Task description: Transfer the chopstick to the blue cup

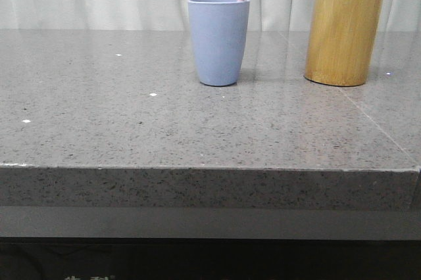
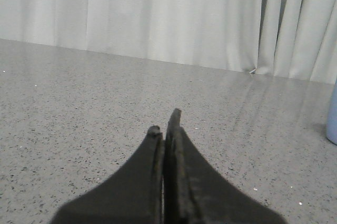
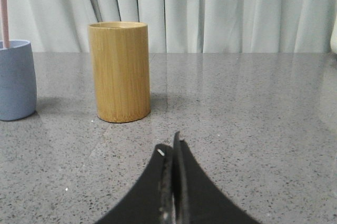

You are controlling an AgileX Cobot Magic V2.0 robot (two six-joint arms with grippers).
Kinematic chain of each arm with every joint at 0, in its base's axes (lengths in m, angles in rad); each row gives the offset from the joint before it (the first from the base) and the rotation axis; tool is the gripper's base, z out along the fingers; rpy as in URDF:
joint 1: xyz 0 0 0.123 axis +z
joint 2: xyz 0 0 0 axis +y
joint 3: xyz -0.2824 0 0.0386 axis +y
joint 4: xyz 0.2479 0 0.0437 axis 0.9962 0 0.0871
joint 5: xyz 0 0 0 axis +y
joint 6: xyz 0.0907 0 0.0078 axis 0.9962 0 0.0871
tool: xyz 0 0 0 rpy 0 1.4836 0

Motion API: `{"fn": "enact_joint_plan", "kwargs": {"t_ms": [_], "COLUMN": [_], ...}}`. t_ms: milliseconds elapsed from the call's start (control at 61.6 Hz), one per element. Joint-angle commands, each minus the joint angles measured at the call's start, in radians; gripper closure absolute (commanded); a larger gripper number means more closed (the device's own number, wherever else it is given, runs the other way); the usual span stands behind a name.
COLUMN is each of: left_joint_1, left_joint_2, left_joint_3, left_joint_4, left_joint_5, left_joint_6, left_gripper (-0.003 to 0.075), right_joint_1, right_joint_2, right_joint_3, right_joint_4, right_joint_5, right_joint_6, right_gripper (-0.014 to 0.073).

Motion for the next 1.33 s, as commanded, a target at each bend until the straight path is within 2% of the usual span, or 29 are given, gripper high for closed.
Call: {"fn": "enact_joint_plan", "kwargs": {"t_ms": [0,1314], "left_joint_1": [0.002,0.002], "left_joint_2": [-0.023,-0.023], "left_joint_3": [0.012,0.012], "left_joint_4": [-0.008,-0.008], "left_joint_5": [-0.082,-0.082], "left_joint_6": [-0.004,-0.004], "left_gripper": [0.0739,0.0739], "right_joint_1": [-0.007,-0.039], "right_joint_2": [-0.023,-0.022], "right_joint_3": [-0.003,-0.003], "right_joint_4": [-0.035,-0.021], "right_joint_5": [-0.087,-0.063], "right_joint_6": [0.036,0.024], "right_gripper": [0.0711,0.0711]}}
